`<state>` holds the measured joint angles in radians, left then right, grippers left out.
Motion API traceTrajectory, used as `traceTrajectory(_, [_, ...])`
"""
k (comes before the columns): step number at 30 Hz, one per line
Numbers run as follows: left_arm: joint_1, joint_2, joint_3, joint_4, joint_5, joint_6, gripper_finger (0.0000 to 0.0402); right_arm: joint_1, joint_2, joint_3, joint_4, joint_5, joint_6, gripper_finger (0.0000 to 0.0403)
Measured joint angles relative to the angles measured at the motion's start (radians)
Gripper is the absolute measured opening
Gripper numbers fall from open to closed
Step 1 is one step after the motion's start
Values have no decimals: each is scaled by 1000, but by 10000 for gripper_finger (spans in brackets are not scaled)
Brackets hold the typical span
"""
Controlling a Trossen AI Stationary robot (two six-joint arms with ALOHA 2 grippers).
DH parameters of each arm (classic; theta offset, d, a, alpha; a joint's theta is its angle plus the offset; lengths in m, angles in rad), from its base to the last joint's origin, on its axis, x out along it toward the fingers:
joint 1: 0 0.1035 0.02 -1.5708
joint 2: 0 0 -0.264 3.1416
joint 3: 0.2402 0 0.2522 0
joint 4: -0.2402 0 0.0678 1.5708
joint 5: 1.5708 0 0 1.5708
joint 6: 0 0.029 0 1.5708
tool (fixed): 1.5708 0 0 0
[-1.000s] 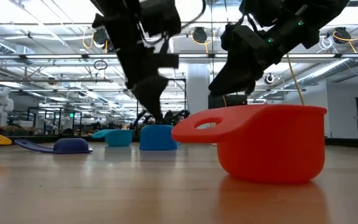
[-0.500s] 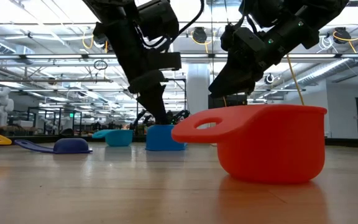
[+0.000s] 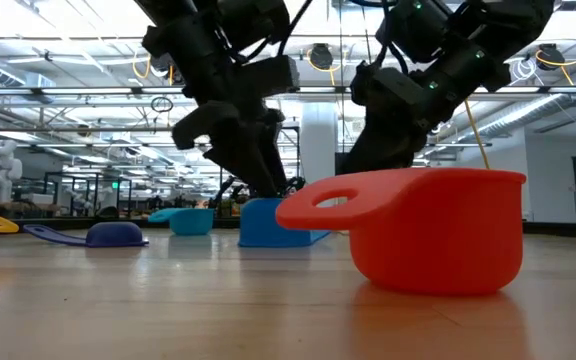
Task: Nest measuring cups in basket
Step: Stack the blue measuring cup on top of the orange measuring cup in the white bin
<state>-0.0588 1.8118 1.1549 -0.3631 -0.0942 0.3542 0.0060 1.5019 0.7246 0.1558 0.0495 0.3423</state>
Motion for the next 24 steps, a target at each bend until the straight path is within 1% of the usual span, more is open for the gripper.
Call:
traceTrajectory(2, [-7, 0, 0, 1, 0, 51, 214, 17, 3, 0, -3, -2, -65, 167])
traceTrajectory(4, [-11, -3, 0, 2, 0, 69, 214, 31, 2, 0, 0, -2, -113, 167])
traceTrajectory(7, [-20, -15, 4, -16, -2, 33, 214, 45, -3, 0, -9, 2, -129, 167])
traceTrajectory(8, [-24, -29, 6, -23, -10, 8, 214, 48, -3, 0, -9, 7, -111, 167])
traceTrajectory(10, [-32, -63, 7, -24, -37, -46, 214, 49, -4, 0, -11, 51, -45, 167])
traceTrajectory(12, [-40, -98, 12, -6, -50, -87, 214, 47, -3, 0, -18, 121, 86, 167])
traceTrajectory(14, [-45, -115, 10, -13, -55, -139, 214, 39, -3, -1, -19, 160, 228, 167])
traceTrajectory(17, [-56, -125, 10, -7, -56, -193, 214, 33, -1, -2, -20, 150, 294, 167])
traceTrajectory(19, [-67, -124, 10, -21, -56, -202, 214, 34, -1, -2, -11, 131, 323, 167])
traceTrajectory(24, [-84, -93, -4, -34, -69, -201, 214, 42, 8, -1, 43, 138, 391, 167])
